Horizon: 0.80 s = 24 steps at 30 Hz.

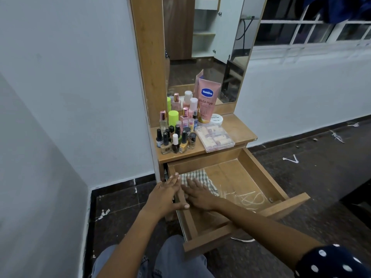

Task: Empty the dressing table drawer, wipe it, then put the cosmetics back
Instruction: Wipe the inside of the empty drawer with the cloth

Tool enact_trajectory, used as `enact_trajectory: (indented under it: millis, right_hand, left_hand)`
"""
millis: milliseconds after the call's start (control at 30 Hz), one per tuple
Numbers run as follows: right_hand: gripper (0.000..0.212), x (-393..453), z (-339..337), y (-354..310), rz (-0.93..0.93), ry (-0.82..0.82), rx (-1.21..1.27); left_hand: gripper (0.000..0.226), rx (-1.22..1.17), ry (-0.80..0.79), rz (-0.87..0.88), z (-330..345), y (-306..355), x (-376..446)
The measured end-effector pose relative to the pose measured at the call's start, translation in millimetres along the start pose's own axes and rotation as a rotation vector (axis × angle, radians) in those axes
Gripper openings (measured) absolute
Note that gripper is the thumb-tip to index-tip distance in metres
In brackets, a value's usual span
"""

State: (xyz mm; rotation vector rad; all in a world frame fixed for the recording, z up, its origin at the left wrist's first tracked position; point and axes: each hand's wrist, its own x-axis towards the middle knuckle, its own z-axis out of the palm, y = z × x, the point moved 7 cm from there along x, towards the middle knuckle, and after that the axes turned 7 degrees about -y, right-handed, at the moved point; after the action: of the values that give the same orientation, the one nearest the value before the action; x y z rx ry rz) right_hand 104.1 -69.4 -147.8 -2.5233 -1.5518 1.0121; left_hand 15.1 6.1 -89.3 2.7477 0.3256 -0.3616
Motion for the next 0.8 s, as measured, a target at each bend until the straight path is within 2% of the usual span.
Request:
enact_trajectory:
  millis: [167, 333, 433, 567, 667, 800]
  right_hand:
    - [0.059, 0, 4, -5, -0.039, 0.027, -0.207]
    - [0.068, -3, -10, 25, 0.007, 0.071, -0.298]
    - [0.059, -6, -22, 65, 0.081, 0.07, -0.238]
    - [0.064, -4, -26, 103, 0.238, 0.104, -0.071]
    - [0.067, -1, -20, 88, 0.326, 0.078, 0.065]
    - [0.066, 4, -3, 37, 0.205, 0.049, 0.041]
  left_hand:
    - [0.095, -0.03, 0.001, 0.003, 1, 0, -1]
    - [0.097, -0.035, -0.003, -0.001, 0, 1, -2]
    - [0.099, -0.047, -0.006, 0.003, 0, 0, -1]
    - [0.099, -0.057, 0.01, 0.01, 0, 0, -1]
    - [0.099, -0.06, 0.015, 0.017, 1, 0, -1]
    - [0.099, -0.038, 0.019, 0.014, 2, 0, -1]
